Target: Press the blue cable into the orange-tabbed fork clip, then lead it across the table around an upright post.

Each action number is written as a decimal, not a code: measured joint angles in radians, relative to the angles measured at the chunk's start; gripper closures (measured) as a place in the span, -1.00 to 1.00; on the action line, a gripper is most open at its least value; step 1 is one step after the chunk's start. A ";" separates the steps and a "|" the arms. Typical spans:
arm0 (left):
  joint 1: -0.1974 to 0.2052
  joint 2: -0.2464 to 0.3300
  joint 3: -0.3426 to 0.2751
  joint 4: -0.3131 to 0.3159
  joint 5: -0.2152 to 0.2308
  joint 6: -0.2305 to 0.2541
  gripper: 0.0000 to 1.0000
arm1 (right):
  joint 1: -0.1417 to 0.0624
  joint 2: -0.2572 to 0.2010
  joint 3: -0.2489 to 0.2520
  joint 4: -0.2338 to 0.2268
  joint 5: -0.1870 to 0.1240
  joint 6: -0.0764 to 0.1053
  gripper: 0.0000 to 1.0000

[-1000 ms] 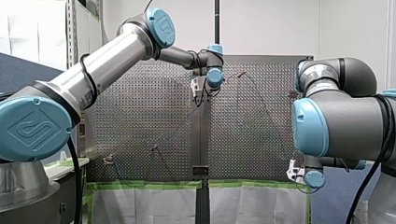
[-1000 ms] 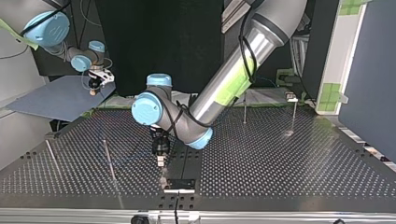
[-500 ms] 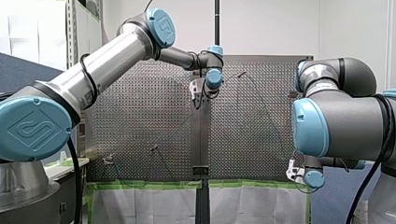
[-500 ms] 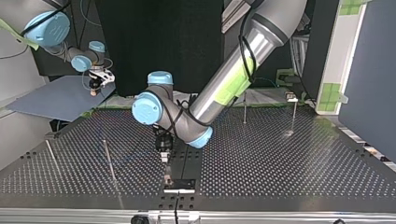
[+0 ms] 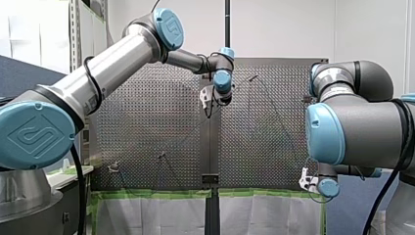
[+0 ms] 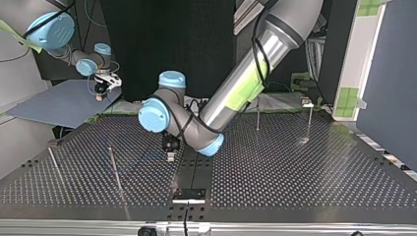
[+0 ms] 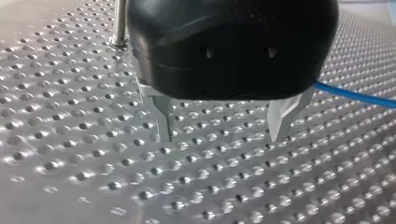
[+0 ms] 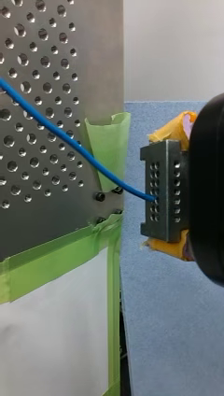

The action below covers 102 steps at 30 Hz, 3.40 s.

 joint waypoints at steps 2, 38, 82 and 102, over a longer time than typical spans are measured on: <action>0.005 0.000 0.000 -0.020 0.020 -0.020 -1.00 | 0.001 0.000 0.000 0.000 0.000 -0.001 1.00; 0.015 0.079 -0.004 -0.176 0.141 -0.263 -1.00 | 0.006 0.002 0.000 -0.003 0.000 -0.003 1.00; -0.071 0.261 -0.175 0.032 0.343 0.086 -1.00 | 0.023 0.002 -0.011 0.008 0.000 -0.006 1.00; -0.083 0.259 -0.175 0.023 0.276 0.202 -1.00 | 0.025 0.002 -0.012 0.009 -0.001 -0.006 1.00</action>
